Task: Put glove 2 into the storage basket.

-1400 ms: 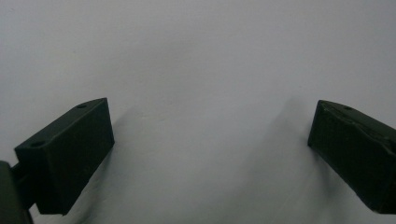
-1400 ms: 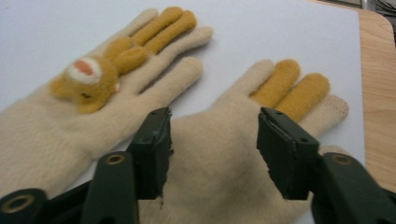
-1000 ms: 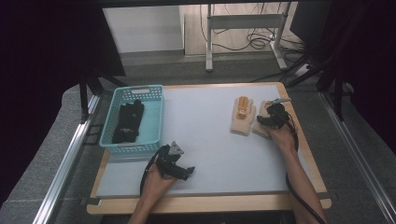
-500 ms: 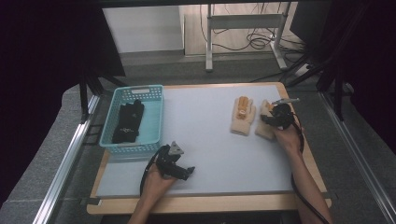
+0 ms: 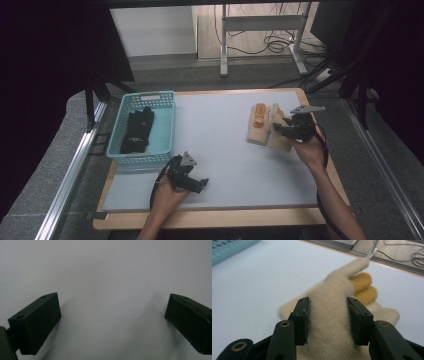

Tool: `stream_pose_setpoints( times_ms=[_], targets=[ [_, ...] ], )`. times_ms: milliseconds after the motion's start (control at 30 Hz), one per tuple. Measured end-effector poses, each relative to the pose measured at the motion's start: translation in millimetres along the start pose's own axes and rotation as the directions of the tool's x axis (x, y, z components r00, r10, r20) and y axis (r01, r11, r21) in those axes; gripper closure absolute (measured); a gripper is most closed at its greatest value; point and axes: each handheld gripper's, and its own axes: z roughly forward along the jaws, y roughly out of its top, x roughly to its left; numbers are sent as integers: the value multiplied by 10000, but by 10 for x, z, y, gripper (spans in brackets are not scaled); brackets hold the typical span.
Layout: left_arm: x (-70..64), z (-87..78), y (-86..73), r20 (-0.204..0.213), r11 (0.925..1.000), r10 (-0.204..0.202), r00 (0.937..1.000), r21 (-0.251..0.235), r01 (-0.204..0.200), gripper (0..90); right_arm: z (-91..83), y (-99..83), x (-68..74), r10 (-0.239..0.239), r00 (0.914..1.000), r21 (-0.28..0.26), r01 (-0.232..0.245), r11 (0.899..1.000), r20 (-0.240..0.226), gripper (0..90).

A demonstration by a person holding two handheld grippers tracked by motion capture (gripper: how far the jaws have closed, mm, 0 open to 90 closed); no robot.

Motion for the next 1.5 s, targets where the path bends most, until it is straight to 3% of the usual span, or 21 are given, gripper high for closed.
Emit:
stream_pose_setpoints(
  times_ms=[333, 500, 633, 867, 967, 1033, 1167, 1333, 1500],
  targets=[
    [0, 0, 0, -2, 10000, 3, 10000, -1, -3, 5, -60, 145, 621, -759, 9903, -415, 715, 9966, -1163, 540],
    [3, 0, 0, -4, 10000, 32, 10000, -2, -32, 5, 53, 143, 941, -931, 9811, -387, 878, 9954, -1695, 534],
    [1, 1, 0, -11, 10000, 10, 10000, -19, -10, 5, 189, 85, 1185, -1071, 9774, -144, 1063, 9942, -1824, 532],
    [2, 0, 0, -2, 10000, 17, 10000, -14, -17, 5, 462, -132, 1477, -1121, 9701, 422, 1240, 9914, -2153, 517],
    [3, -1, 0, -4, 10000, 26, 10000, 0, -26, 5, 526, -212, 1528, -946, 9680, 617, 1118, 9918, -2323, 478],
    [3, -1, 0, -6, 10000, 30, 10000, 1, -30, 5, 555, -243, 1549, -729, 9649, 846, 970, 9917, -2523, 404],
    [2, -1, 0, -6, 10000, 27, 10000, -3, -27, 5, 530, -213, 1535, -655, 9599, 1022, 966, 9901, -2727, 310],
    [1, -1, 0, 3, 10000, 11, 10000, 2, -11, 5, 450, -160, 1341, -598, 9687, 856, 826, 9929, -2409, 314],
    [1, 0, 0, 5, 10000, 5, 10000, 3, -5, 5, 437, -182, 1095, -398, 9795, 1050, 615, 9926, -1973, 371]
  ],
)
